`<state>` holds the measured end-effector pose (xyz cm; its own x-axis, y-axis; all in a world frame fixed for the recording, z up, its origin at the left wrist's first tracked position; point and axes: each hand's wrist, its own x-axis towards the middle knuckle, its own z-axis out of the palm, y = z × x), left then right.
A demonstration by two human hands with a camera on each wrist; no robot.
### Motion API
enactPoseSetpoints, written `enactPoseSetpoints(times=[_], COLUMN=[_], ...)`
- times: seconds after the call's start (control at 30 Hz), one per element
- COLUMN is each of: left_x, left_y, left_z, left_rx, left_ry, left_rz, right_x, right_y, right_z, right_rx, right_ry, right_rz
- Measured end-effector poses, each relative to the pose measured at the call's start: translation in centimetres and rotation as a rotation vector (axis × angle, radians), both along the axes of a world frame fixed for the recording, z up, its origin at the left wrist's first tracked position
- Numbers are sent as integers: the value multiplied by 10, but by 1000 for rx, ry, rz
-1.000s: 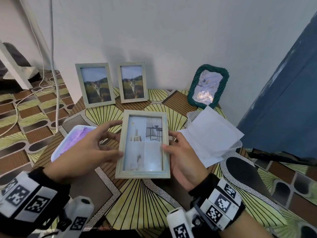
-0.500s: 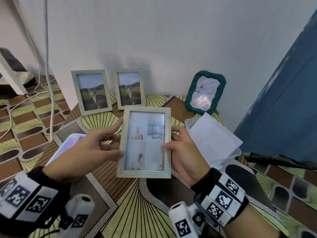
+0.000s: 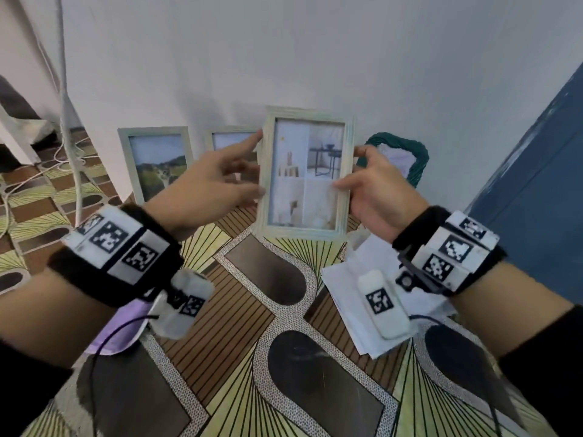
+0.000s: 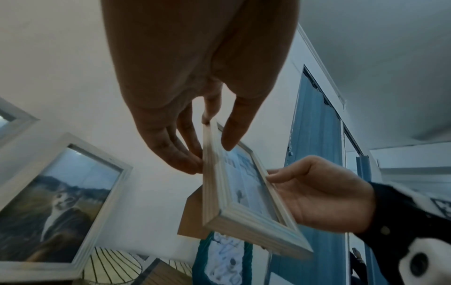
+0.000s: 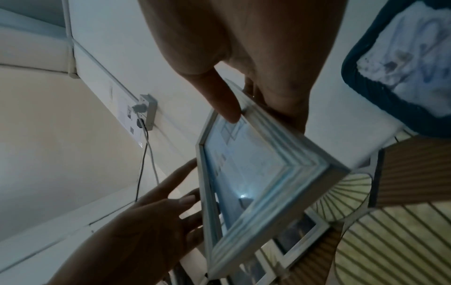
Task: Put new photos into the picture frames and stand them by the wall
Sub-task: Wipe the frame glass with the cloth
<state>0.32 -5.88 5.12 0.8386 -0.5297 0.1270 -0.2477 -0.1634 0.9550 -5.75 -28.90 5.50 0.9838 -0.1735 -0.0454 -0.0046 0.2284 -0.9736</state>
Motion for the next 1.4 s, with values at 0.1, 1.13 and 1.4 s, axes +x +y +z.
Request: enactPoseSetpoints(times=[0.1,1.13,1.4], left_x=[24,163,154], left_y=[-22,-129,-123], left_z=[0,-86,-98], left_rx=[23,75,-36], left_ry=[-27,50,105], left_rz=[18,198,164], right_x=[25,213,204], right_y=[-12,-73,-70], right_z=[2,-84,-85], right_rx=[-87,-289,-345], right_ry=[-29,86,236], right_rz=[-28,-221,-193])
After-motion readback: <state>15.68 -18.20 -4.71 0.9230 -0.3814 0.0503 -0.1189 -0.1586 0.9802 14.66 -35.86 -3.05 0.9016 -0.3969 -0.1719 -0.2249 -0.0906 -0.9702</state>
